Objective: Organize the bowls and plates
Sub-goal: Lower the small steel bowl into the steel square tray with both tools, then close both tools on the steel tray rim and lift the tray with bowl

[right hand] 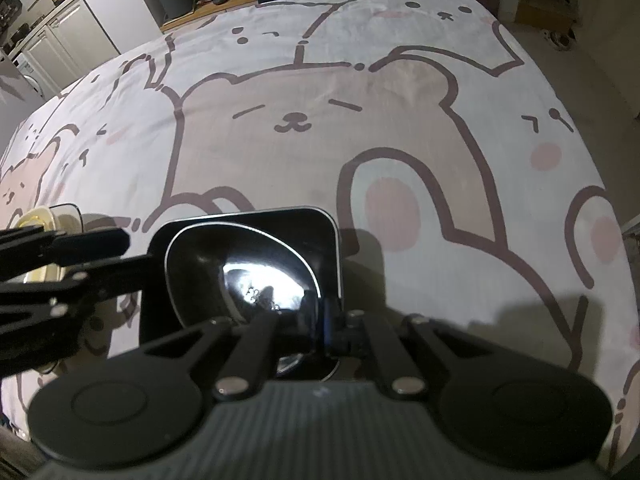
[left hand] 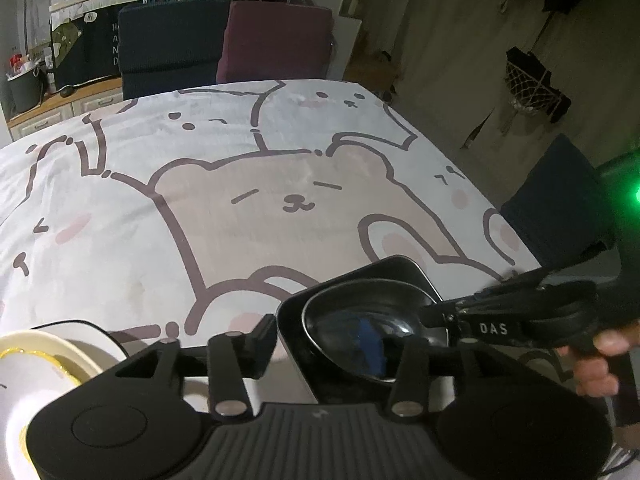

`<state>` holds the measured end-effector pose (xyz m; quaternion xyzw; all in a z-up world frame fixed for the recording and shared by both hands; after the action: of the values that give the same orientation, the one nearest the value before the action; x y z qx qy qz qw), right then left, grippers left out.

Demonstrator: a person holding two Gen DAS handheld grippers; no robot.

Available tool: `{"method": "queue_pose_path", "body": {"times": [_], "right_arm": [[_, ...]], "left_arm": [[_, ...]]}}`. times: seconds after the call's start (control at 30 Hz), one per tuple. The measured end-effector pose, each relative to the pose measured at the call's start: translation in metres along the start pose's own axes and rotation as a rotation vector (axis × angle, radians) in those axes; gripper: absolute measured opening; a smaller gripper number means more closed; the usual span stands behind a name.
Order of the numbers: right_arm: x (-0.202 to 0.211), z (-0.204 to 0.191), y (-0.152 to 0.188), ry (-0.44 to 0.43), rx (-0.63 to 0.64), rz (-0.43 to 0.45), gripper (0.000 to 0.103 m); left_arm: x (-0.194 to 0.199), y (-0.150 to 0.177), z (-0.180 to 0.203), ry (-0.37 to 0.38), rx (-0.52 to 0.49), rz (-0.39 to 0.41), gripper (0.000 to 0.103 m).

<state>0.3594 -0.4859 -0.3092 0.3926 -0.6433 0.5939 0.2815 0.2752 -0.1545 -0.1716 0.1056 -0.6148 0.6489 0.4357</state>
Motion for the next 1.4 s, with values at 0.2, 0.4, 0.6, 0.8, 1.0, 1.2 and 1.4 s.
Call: {"method": "queue_pose_path", "body": {"times": [0.2, 0.4, 0.6, 0.8, 1.0, 1.2, 1.4], "right_arm": [[0.000, -0.004, 0.001, -0.013, 0.007, 0.004, 0.009], [0.009, -0.009, 0.000, -0.063, 0.016, 0.030, 0.047], [0.032, -0.014, -0.005, -0.116, 0.018, 0.118, 0.073], [0.057, 0.004, -0.011, -0.138, -0.065, 0.264, 0.103], [0.053, 0.031, -0.005, -0.059, -0.086, 0.246, 0.103], [0.039, 0.037, 0.001, -0.079, -0.071, 0.145, 0.062], [0.031, 0.022, 0.005, -0.071, 0.007, 0.099, 0.034]], "left_arm": [[0.008, 0.004, 0.000, -0.008, 0.007, 0.003, 0.070], [0.020, 0.007, 0.000, -0.027, 0.019, 0.010, 0.084], [0.026, 0.014, -0.001, -0.047, 0.037, 0.019, 0.097], [0.027, 0.021, -0.008, -0.075, 0.060, 0.033, 0.103], [0.021, 0.028, -0.012, -0.057, 0.079, 0.012, 0.100], [0.010, 0.034, -0.012, -0.052, 0.063, -0.032, 0.056], [0.003, 0.035, -0.012, -0.026, 0.085, -0.048, 0.028]]}}
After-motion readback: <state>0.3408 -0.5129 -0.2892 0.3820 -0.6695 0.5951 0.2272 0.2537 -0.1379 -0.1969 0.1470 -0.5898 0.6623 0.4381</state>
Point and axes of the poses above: each gripper's, at about its wrist camera, not at the fingertips, and x roughly against the way its jaws point, z to its right, y to its underside, the point moved 6 cm from there along -x, roughly the way its jaws point, and after that the axes turned 10 degrees about z, right-handed, at the moved point
